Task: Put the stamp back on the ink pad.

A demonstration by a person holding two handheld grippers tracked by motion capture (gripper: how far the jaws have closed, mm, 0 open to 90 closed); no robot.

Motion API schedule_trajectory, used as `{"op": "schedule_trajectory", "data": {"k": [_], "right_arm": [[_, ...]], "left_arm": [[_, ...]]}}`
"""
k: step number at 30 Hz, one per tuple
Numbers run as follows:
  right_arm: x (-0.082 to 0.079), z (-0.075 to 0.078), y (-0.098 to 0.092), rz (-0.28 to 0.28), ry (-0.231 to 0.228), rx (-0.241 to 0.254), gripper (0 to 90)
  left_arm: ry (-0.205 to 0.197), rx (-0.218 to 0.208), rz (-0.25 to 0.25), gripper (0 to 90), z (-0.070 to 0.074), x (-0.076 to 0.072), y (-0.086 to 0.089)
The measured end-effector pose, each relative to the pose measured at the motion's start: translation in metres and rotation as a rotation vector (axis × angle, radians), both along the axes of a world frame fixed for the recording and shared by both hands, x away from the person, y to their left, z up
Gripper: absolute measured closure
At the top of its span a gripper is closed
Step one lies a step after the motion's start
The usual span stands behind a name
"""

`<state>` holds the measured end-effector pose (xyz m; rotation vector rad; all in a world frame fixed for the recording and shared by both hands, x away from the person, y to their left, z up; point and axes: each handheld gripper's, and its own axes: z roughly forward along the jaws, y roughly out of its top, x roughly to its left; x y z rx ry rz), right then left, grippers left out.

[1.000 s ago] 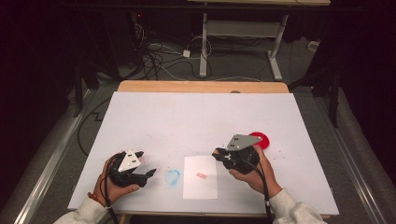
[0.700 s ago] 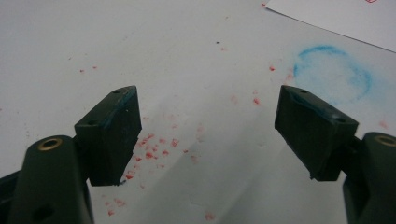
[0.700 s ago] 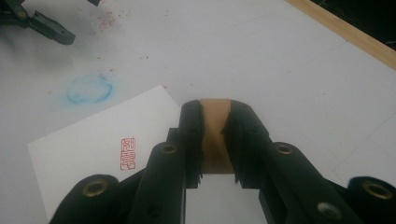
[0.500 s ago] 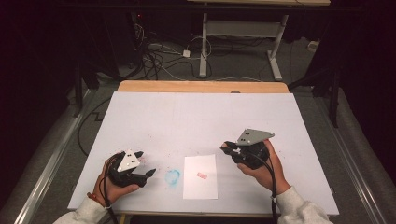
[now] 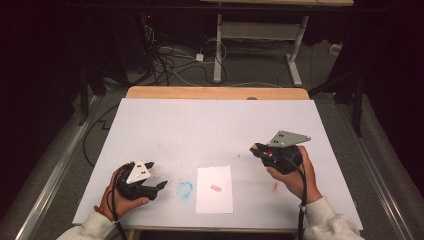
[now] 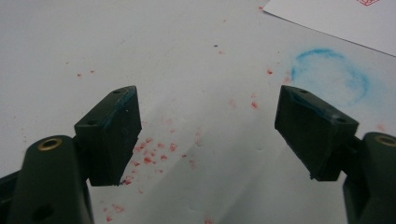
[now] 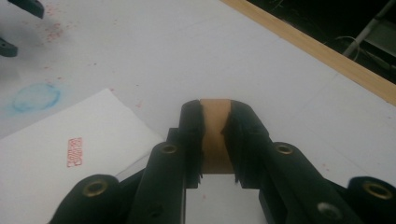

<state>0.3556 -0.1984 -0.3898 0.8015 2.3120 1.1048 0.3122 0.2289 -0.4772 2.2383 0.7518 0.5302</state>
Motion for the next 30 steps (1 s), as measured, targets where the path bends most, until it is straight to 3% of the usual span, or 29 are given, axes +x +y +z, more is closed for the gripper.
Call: {"op": "schedule_trajectory", "data": {"k": [8,14,30], "right_arm": [[0.013,-0.005,-0.029,-0.104,-0.007,-0.019,76.0],[0.025,-0.014,-0.048,-0.187,0.022,-0.014,76.0],[0.051,-0.053,-0.059,-0.282,0.108,-0.042,75.9]], "left_arm": [[0.003,0.02,-0.012,22.1,0.0,-0.001,-0.003],[-0.001,0.01,-0.007,22.1,0.001,-0.003,-0.001],[0.009,0.012,-0.011,22.1,0.0,-0.003,-0.001]]}}
